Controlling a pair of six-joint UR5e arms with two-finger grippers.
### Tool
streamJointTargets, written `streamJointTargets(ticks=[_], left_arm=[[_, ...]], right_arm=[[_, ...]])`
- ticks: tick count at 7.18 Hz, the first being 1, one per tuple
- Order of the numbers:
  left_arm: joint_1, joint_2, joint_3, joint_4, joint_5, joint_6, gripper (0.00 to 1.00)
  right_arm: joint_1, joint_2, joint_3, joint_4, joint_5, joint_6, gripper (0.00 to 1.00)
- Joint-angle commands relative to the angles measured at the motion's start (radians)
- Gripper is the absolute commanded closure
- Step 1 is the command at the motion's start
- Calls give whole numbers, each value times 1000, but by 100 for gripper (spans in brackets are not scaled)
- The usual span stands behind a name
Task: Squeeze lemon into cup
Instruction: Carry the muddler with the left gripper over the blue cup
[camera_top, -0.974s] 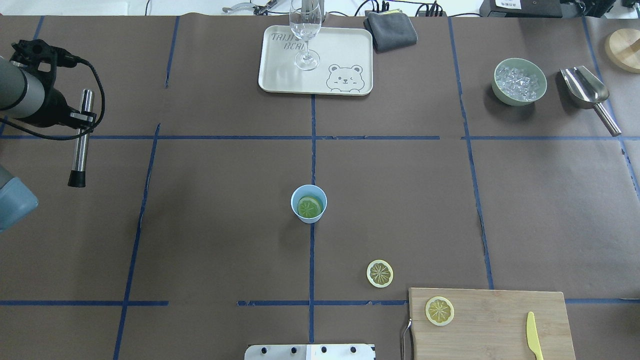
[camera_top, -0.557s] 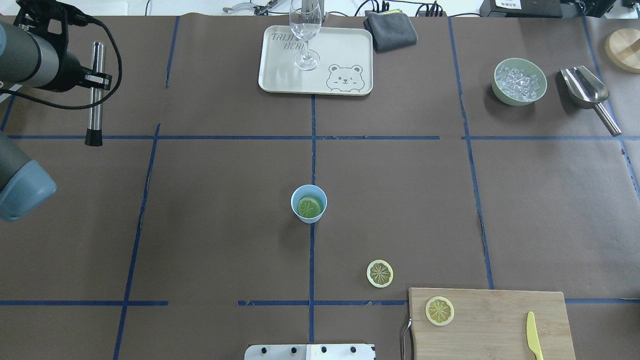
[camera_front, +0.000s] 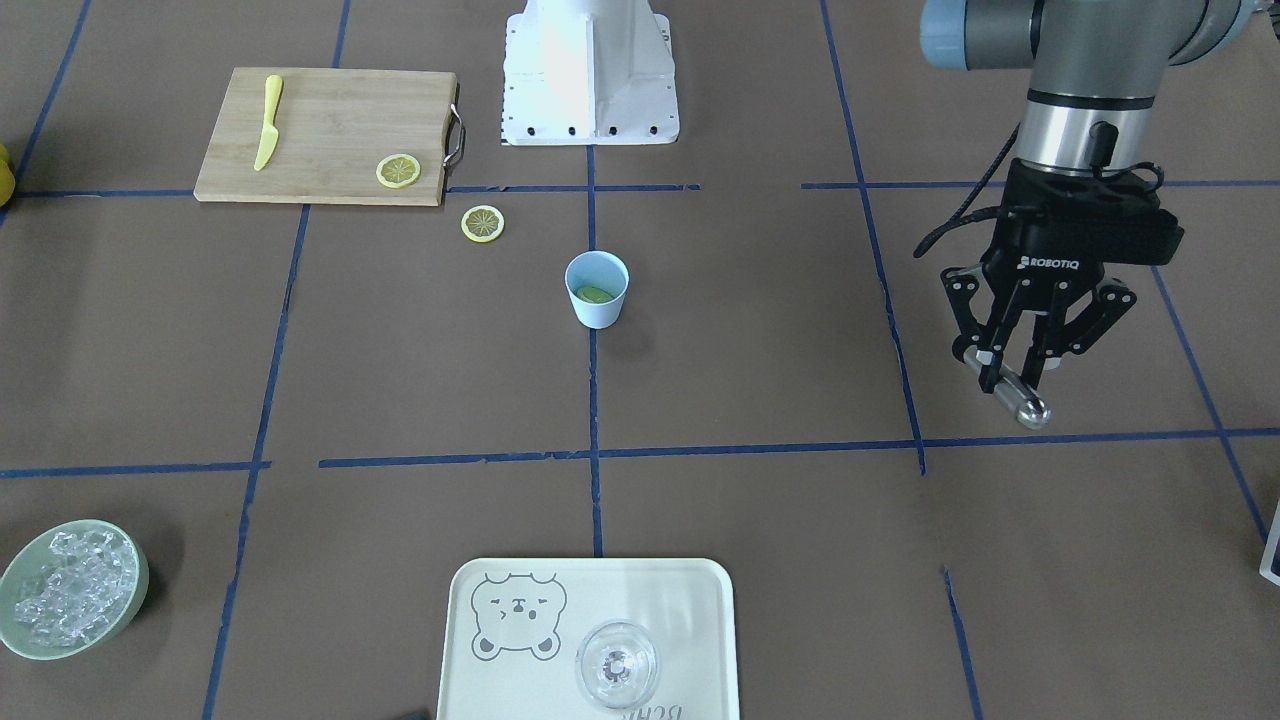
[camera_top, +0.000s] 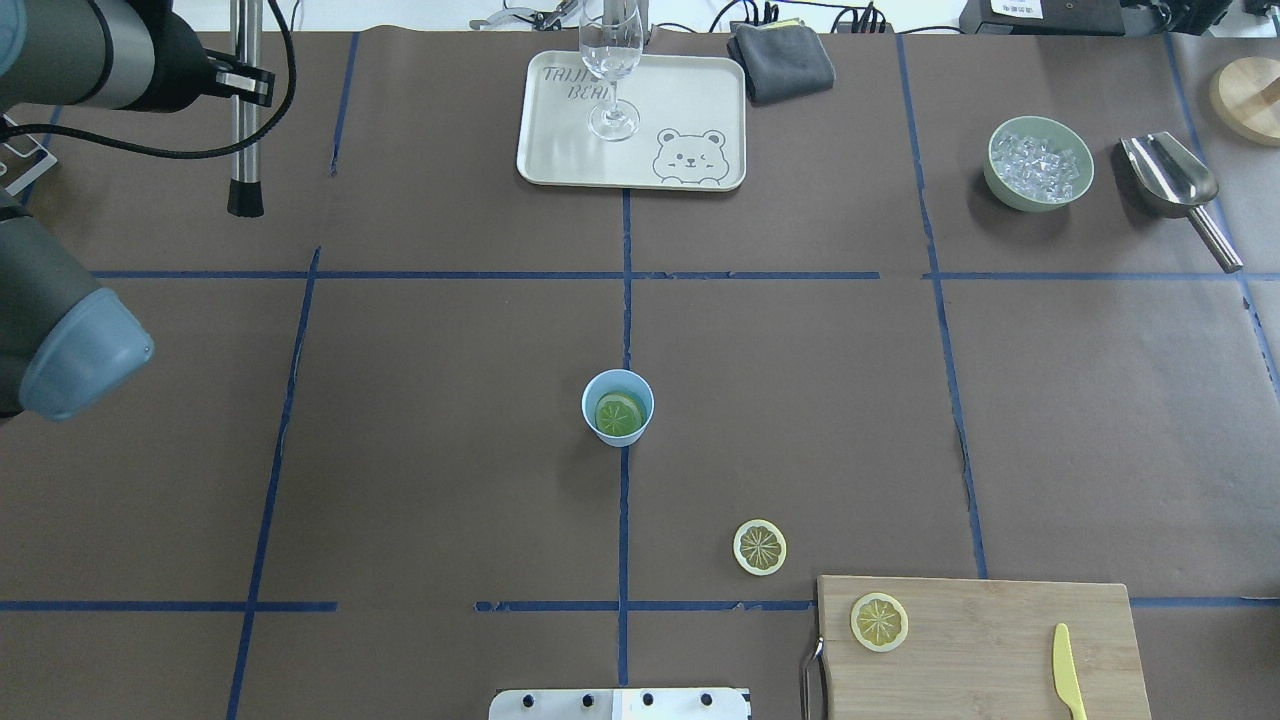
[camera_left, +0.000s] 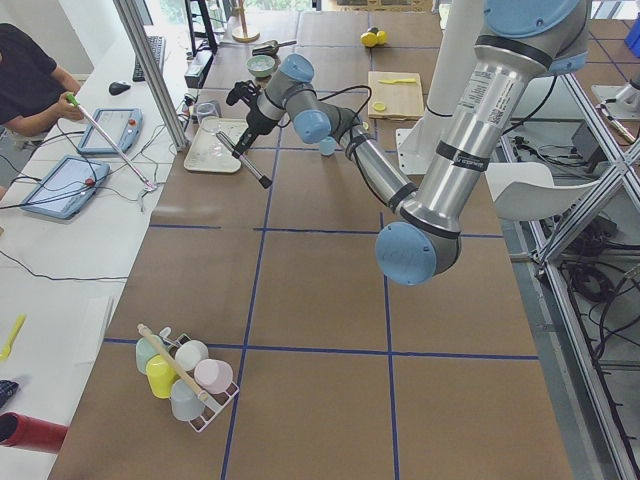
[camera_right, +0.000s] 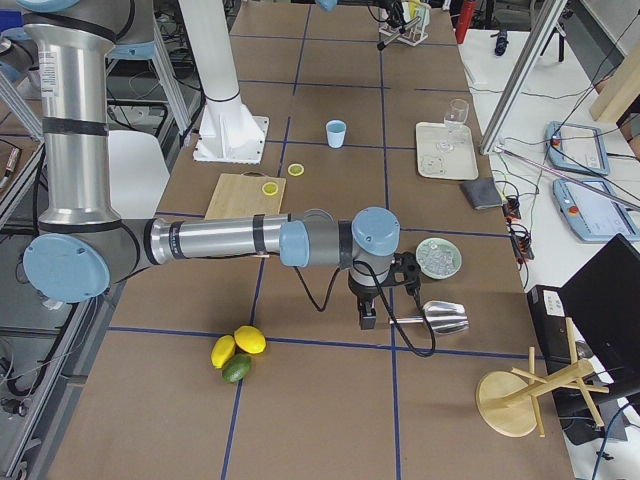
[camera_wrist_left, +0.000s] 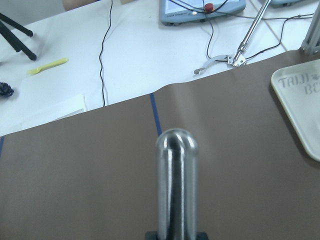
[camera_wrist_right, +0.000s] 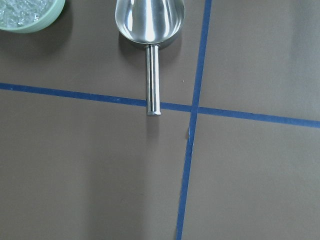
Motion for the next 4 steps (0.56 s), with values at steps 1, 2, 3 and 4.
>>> streamJointTargets(ticks=[1,2,3,4], left_arm=[[5,-12,-20,-131,-4,-15,100],[14,-15,-40,-175,-3,-82,100],[57,-12,-40,-285,11,-163,100],[101,-12,-44,-315,70,-173,100]], right_arm=[[0,-2,-30,53,0,5,0],[0,-3,-37,52,6,7,0],[0,-3,-35,52,9,9,0],[0,-3,-35,50,21,9,0]])
